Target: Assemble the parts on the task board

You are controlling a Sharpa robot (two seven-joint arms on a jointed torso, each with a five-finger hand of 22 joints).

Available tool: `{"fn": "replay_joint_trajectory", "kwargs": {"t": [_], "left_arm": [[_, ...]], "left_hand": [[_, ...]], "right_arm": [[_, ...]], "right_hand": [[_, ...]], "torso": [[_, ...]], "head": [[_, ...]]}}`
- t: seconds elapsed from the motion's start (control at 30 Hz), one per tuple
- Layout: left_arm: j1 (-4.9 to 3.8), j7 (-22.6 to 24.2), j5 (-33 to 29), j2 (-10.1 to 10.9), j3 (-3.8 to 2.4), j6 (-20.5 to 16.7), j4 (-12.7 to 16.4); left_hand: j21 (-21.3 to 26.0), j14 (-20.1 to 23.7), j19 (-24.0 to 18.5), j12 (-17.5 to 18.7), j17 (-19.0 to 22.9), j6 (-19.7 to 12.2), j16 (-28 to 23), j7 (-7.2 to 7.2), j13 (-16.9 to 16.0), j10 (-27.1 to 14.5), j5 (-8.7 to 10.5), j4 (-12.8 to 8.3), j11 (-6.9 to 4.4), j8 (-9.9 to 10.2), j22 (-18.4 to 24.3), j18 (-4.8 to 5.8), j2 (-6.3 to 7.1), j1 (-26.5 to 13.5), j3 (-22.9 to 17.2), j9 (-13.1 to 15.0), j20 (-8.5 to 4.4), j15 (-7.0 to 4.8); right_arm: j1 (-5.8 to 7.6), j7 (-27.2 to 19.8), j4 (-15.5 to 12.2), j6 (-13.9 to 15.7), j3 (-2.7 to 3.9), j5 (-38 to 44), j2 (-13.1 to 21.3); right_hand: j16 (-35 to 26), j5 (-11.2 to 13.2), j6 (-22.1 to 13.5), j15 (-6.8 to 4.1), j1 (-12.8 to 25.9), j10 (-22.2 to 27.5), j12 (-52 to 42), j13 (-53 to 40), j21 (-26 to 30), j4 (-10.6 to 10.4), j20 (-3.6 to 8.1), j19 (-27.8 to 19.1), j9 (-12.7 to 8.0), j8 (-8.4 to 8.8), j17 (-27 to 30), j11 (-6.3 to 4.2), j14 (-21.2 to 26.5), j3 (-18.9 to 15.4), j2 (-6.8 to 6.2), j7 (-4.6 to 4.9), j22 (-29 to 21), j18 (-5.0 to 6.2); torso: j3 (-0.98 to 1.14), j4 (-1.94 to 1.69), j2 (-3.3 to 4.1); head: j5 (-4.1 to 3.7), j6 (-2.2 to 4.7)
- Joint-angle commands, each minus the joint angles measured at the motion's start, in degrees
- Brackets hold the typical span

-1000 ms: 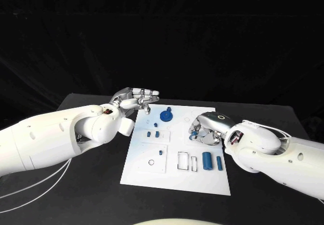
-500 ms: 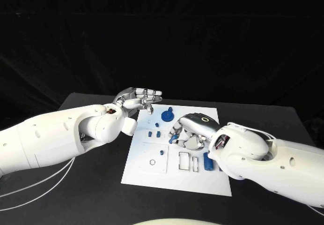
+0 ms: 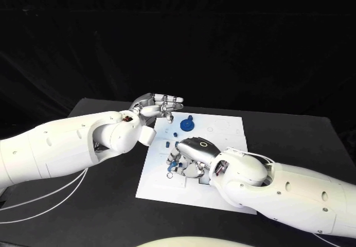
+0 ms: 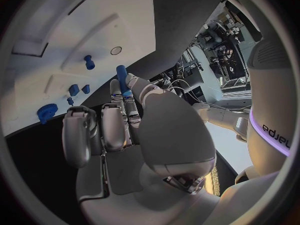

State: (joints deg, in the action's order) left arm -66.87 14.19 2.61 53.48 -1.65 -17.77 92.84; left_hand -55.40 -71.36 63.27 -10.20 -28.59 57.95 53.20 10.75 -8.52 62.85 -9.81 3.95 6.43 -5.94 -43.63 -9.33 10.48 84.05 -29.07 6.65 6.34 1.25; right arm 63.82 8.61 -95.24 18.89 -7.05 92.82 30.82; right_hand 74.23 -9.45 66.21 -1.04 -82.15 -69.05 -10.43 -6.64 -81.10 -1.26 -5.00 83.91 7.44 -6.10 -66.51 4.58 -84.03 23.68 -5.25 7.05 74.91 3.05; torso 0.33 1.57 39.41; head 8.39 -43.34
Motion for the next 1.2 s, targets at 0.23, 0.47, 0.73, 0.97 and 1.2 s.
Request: {"fn": "replay_joint_trajectory", "kwargs": {"t": [0.23, 0.47, 0.73, 0.97, 1.2], "left_arm": [[-0.03, 0.2, 0.2, -0.2, -0.04, 1.1, 0.2], [-0.03, 0.2, 0.2, -0.2, -0.04, 1.2, 0.2], [-0.03, 0.1, 0.2, -0.1, -0.04, 1.3, 0.2], [-0.03, 0.1, 0.2, -0.1, -0.04, 1.3, 0.3], [-0.03, 0.1, 0.2, 0.0, -0.04, 1.2, 0.3]], "left_hand": [[0.4, 0.3, -0.3, -0.3, 0.1, -0.3, 0.3, 0.03, -0.1, -0.4, -0.03, -0.1, 0.1, 0.0, 0.1, -0.65, -0.09, -0.3, 0.3, -0.1, 0.06, 0.18], [0.4, 0.3, -0.3, -0.3, 0.1, -0.3, 0.3, 0.03, -0.1, -0.4, -0.03, -0.1, 0.1, 0.0, 0.1, -0.65, -0.09, -0.3, 0.3, -0.1, 0.06, 0.18], [0.4, 0.3, -0.3, -0.3, 0.1, -0.3, 0.3, 0.03, -0.1, -0.4, -0.03, -0.1, 0.1, 0.0, 0.1, -0.65, -0.09, -0.3, 0.3, -0.1, 0.06, 0.18], [0.4, 0.3, -0.3, -0.3, 0.1, -0.3, 0.3, 0.04, -0.1, -0.4, -0.03, -0.1, 0.11, -0.1, 0.1, -0.67, -0.14, -0.2, 0.4, -0.1, 0.07, 0.19], [0.4, 0.3, -0.3, -0.3, 0.1, -0.3, 0.3, 0.04, -0.1, -0.4, -0.03, -0.1, 0.11, -0.1, 0.1, -0.67, -0.14, -0.2, 0.4, -0.1, 0.07, 0.19]], "right_arm": [[-1.47, -1.3, 2.9, -1.4, -0.35, 1.1, -2.0], [-1.75, -1.2, 3.5, -2.8, -0.43, 1.1, -2.5], [-1.8, 0.0, 4.2, -3.9, -0.44, 2.1, -2.6], [-1.8, 0.9, 4.5, -5.1, -0.45, 3.4, -2.6], [-1.83, 2.1, 4.4, -5.1, -0.49, 5.1, -3.5]], "right_hand": [[0.2, -0.4, 0.1, -0.23, -0.3, -1.7, 0.3, -0.1, 0.0, 1.8, 0.22, 1.5, 0.1, 0.33, 0.1, -1.33, -1.8, 2.1, -0.03, 0.44, 11.1, -0.91], [0.3, -0.5, 0.1, -0.21, -0.2, -1.8, 0.3, -0.1, 0.0, 1.8, 0.22, 1.5, 0.1, 0.34, 0.0, -1.32, -1.8, 2.2, -0.01, 0.45, 11.1, -0.91], [0.2, -0.5, 0.1, -0.2, -0.1, -1.8, 0.3, -0.2, 0.0, 1.8, 0.2, 1.5, 0.1, 0.33, 0.1, -1.31, -1.8, 2.2, 0.02, 0.45, 11.2, -0.92], [0.2, -0.5, 0.1, -0.2, -0.1, -1.8, 0.3, -0.2, 0.0, 1.8, 0.2, 1.5, 0.1, 0.33, 0.1, -1.31, -1.8, 2.2, 0.02, 0.45, 11.2, -0.92], [0.2, -0.6, 0.1, -0.18, 0.1, -1.8, 0.4, -0.2, 0.2, 1.8, 0.19, 1.5, 0.1, 0.37, 0.2, -1.29, -1.8, 2.2, -0.06, 0.47, 11.1, -0.88]], "torso": [[0.09, 0.01, 0.06], [0.05, 0.02, 0.04], [0.05, 0.05, -0.02], [0.05, -0.02, -0.03], [0.05, -0.03, 0.01]], "head": [[0.57, 0.02], [0.69, -0.42], [0.6, -0.5], [0.6, -0.57], [0.59, -0.38]]}}
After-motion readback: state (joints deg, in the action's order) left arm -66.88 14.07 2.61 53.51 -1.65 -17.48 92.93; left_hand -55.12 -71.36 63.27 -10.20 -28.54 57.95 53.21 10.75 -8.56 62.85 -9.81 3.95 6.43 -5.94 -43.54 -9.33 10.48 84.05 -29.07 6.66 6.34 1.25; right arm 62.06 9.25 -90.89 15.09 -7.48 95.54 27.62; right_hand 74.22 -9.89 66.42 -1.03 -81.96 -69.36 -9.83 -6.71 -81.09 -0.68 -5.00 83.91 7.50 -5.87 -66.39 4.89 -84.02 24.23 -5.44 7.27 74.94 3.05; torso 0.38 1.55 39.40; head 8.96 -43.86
